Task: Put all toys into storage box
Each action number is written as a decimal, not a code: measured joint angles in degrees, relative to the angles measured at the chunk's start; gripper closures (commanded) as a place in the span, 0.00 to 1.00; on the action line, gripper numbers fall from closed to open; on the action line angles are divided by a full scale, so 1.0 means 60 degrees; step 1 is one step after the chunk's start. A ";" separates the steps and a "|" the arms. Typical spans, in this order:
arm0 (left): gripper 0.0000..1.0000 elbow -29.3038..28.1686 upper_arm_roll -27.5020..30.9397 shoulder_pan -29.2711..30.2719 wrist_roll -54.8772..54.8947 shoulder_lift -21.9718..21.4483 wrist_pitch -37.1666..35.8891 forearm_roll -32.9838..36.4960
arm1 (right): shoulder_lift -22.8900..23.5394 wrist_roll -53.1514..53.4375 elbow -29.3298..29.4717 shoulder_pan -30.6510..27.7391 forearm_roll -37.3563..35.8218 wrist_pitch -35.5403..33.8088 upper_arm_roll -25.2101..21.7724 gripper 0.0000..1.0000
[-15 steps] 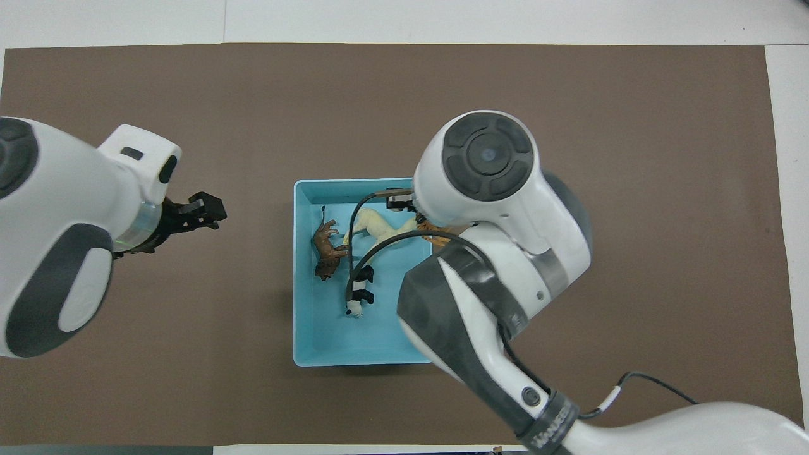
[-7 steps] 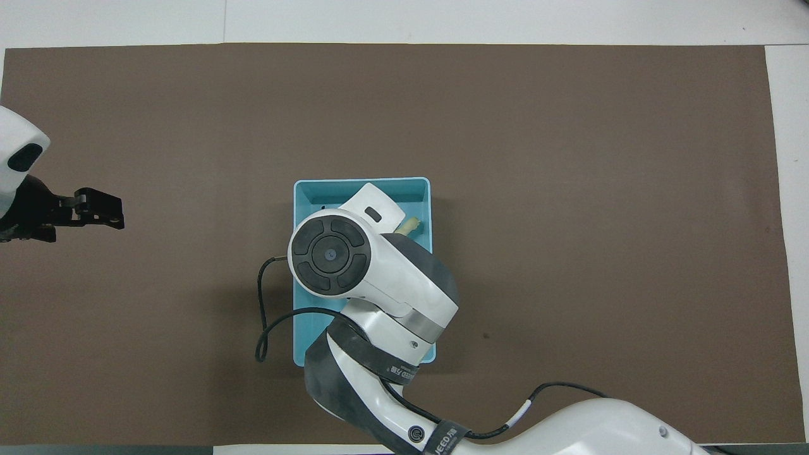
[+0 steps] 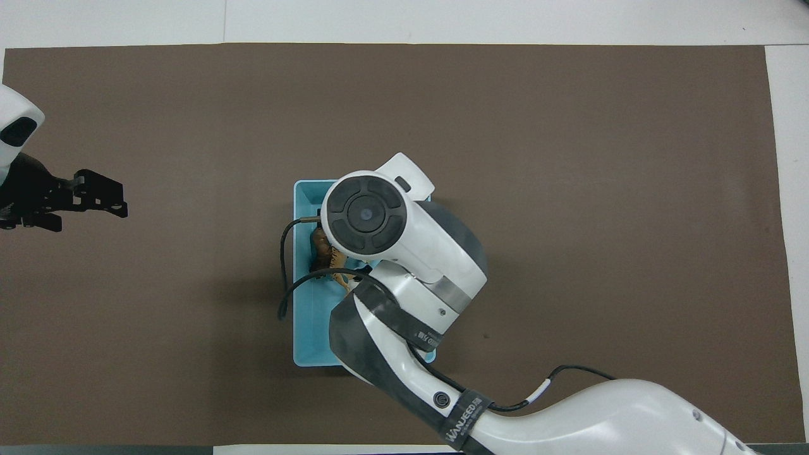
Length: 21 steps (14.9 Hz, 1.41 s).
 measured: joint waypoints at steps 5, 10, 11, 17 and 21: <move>0.00 0.0003 0.0400 -0.0319 0.0186 0.0000 -0.0090 -0.0022 | -0.0583 -0.3154 0.0027 -0.2564 -0.0085 -0.0105 -0.0124 0.00; 0.00 0.0004 0.0339 -0.0458 0.0227 0.0013 0.0031 -0.0022 | -0.0911 -0.4050 0.0054 -0.4699 -0.0047 -0.0915 -0.0121 0.00; 0.00 0.0004 0.0339 -0.0458 0.0242 0.0013 0.0031 -0.0022 | -0.1068 -0.4180 0.0081 -0.4862 0.0056 -0.1477 -0.0118 0.00; 0.00 0.0019 0.0302 -0.0459 0.0287 0.0010 -0.0003 -0.0022 | -0.2833 -0.6090 0.0085 -0.4971 0.1547 -0.4394 -0.1236 0.00; 0.00 0.0262 0.0183 -0.0458 0.0328 -0.0014 -0.0084 -0.0017 | -0.3829 -0.7329 -0.0516 -0.3451 0.2198 -0.4955 -0.3875 0.00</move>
